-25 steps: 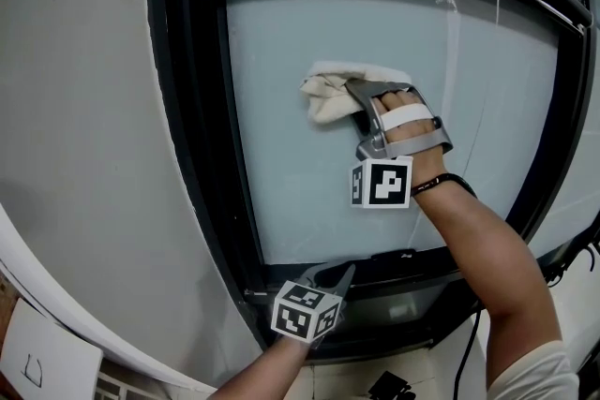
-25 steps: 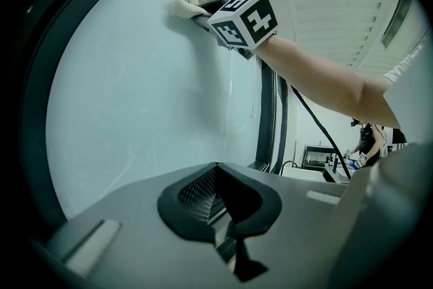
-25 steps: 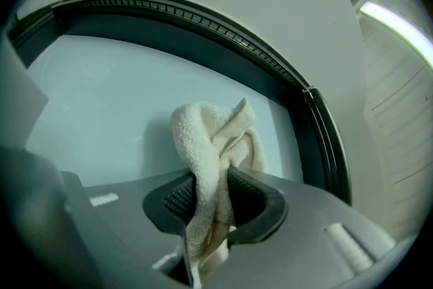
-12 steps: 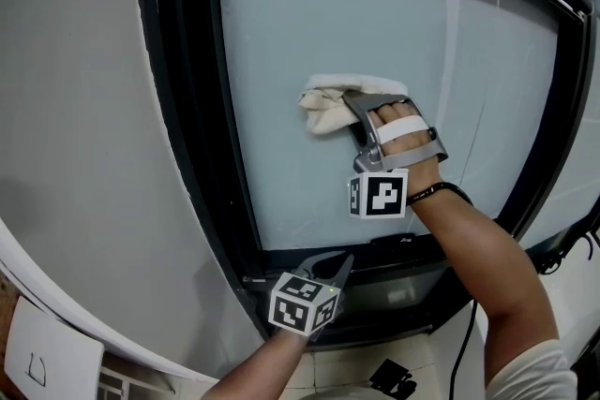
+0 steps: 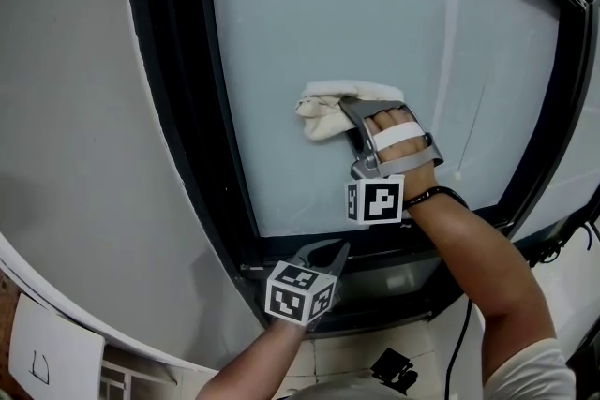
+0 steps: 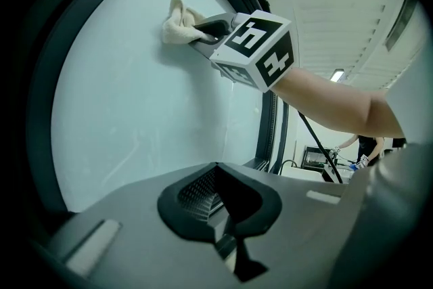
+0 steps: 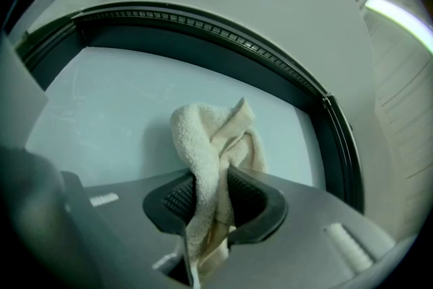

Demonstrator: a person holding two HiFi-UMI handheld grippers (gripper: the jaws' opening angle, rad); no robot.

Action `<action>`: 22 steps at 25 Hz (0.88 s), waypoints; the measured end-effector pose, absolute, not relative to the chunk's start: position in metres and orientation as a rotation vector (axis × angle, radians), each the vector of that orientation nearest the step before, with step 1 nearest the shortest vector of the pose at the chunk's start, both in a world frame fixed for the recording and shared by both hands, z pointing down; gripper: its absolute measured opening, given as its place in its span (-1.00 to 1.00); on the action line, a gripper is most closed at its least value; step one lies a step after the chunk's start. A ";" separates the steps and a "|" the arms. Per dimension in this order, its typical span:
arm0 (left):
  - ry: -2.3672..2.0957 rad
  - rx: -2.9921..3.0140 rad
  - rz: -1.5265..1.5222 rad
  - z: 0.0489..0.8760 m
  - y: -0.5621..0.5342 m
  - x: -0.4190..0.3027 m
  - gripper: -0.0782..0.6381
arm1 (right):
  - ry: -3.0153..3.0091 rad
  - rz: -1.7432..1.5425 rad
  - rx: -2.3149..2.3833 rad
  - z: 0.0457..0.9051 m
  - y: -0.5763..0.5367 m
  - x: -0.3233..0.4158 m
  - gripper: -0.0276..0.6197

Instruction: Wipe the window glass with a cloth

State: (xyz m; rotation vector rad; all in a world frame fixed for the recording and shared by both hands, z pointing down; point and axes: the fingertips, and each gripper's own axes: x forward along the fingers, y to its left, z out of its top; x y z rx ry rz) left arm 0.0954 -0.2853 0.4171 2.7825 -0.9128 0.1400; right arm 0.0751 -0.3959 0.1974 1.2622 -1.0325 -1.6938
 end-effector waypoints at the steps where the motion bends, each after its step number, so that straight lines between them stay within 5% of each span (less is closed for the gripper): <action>1: -0.912 2.783 0.142 0.417 -0.285 0.096 -0.74 | -1.042 -1.693 1.261 0.200 -0.395 0.074 -0.60; 22: -0.928 2.769 0.175 0.429 -0.289 0.091 -0.73 | -1.140 -1.616 1.207 0.281 -0.394 0.076 -0.60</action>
